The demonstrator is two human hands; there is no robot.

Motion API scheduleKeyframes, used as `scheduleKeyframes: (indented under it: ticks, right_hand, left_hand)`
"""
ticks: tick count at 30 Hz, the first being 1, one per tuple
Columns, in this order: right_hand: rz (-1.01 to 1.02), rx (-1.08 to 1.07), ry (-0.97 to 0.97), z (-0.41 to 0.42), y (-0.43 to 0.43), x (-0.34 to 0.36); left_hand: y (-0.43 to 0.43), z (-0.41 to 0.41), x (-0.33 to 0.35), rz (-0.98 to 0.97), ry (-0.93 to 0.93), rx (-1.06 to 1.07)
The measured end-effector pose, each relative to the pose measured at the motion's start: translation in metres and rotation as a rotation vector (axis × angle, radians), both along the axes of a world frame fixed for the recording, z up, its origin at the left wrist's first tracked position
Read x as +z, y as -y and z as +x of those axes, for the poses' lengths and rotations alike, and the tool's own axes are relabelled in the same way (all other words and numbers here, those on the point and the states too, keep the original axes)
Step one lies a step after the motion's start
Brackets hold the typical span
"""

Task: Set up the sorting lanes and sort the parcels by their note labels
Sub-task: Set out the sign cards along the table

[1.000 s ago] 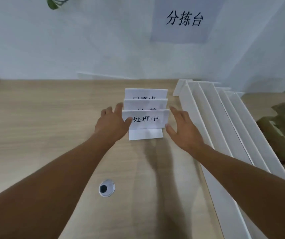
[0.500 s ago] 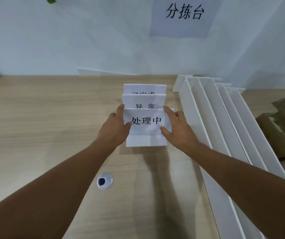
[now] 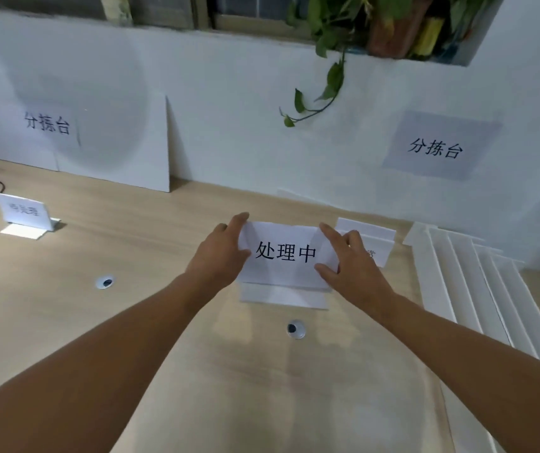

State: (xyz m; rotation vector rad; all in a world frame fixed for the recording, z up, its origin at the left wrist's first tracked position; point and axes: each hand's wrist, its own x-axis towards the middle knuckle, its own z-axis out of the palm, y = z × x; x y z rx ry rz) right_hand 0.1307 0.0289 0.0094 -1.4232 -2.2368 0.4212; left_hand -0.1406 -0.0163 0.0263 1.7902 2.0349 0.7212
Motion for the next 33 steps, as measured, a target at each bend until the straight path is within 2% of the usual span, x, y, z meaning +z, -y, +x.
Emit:
scheduleKeyframes:
  ticks: [10, 18, 24, 33]
  right_hand:
    - [0.155, 0.104, -0.038, -0.215, 0.115, 0.057]
    - [0.171, 0.079, 0.059, -0.349, 0.192, 0.063]
    - [0.142, 0.032, 0.104, -0.396, 0.191, 0.038]
    - [0.023, -0.047, 0.118, -0.44, 0.117, -0.025]
  left_hand:
    - [0.142, -0.2, 0.062, 0.152, -0.044, 0.155]
    - [0.227, -0.321, 0.056, 0.178, -0.013, 0.201]
    - [0.211, -0.368, 0.021, 0.174, 0.023, 0.19]
    - [0.121, -0.411, -0.046, 0.105, 0.037, 0.148]
